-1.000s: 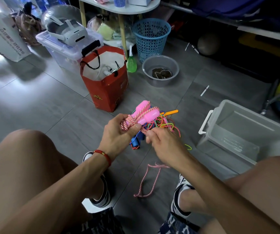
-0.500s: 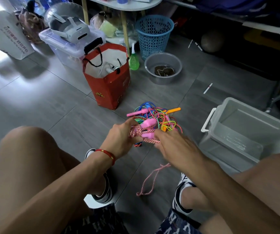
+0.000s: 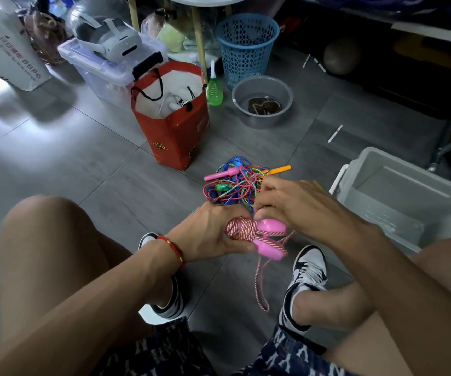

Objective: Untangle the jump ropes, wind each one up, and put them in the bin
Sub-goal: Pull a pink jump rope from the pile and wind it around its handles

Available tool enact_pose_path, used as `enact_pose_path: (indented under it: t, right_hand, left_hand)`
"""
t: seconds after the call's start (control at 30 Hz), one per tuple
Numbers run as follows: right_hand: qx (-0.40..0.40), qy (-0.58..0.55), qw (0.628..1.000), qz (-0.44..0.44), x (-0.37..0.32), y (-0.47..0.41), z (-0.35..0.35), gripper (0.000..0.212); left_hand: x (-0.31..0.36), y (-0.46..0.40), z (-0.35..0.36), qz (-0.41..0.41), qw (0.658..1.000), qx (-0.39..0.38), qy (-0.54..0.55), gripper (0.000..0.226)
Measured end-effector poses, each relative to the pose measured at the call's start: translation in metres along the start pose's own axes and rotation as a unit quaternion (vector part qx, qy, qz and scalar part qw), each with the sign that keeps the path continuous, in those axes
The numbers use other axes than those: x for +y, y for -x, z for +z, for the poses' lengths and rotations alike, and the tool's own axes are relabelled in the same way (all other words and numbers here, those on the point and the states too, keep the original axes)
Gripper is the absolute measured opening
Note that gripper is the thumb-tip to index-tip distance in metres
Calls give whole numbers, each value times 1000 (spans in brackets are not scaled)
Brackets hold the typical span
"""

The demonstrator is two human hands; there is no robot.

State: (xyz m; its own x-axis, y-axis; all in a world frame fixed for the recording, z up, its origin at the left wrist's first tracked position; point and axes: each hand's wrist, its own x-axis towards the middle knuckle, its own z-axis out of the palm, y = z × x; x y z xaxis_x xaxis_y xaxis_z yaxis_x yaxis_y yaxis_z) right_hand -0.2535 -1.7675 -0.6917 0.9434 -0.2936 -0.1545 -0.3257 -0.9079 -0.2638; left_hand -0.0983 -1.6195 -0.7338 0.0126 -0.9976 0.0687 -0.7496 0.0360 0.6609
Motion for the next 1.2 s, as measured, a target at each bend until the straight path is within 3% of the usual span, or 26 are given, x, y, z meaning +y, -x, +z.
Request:
enact_pose_path:
  t: [0.13,0.33,0.47,0.57,0.63,0.73,0.8,0.9,0.93,1.0,1.13,1.2]
  right_hand:
    - [-28,-125,989,-72,21,-5,10,24]
    - [-91,-332,938,-41,24,-9,9,9]
    - [-108,-421,898,-70,22,-10,5,14]
    - [-105,-492,862,-64,20,-9,10,16]
    - [-53,-574,816,-28,15,-9,21,15]
    - [21,-666,744,52,0,-16,39,32]
    - [23,-642,763,73,-10,-17,47,35]
    - [44,-483,873,61,-24,-15,54,20]
    - [50,-445,891,68,-29,-16,57,21]
    - [39,-440,890,109,-35,-18,61,27]
    - [-16,-551,809,202,-49,-15,60,36]
    - [-32,-620,747,238,-57,-11,55,35]
  left_hand:
    - [3,1,-3,5,999,-9,46,39]
    - [4,3,-16,-22,989,-15,143,44]
    - [2,7,-24,-69,957,-30,282,44]
    - [6,8,-27,-69,946,-21,315,42]
    - [8,6,-24,-88,915,33,392,43]
    - [0,1,-21,-165,815,139,538,47]
    - [0,-2,-22,-226,790,174,543,44]
    - [3,-3,-20,-276,765,216,541,26]
    - [3,-4,-18,-290,760,234,532,23]
    - [-1,-4,-12,-308,771,268,489,24]
    - [-10,-5,-6,-320,810,310,381,23]
    - [-17,-5,-5,-321,836,317,313,25]
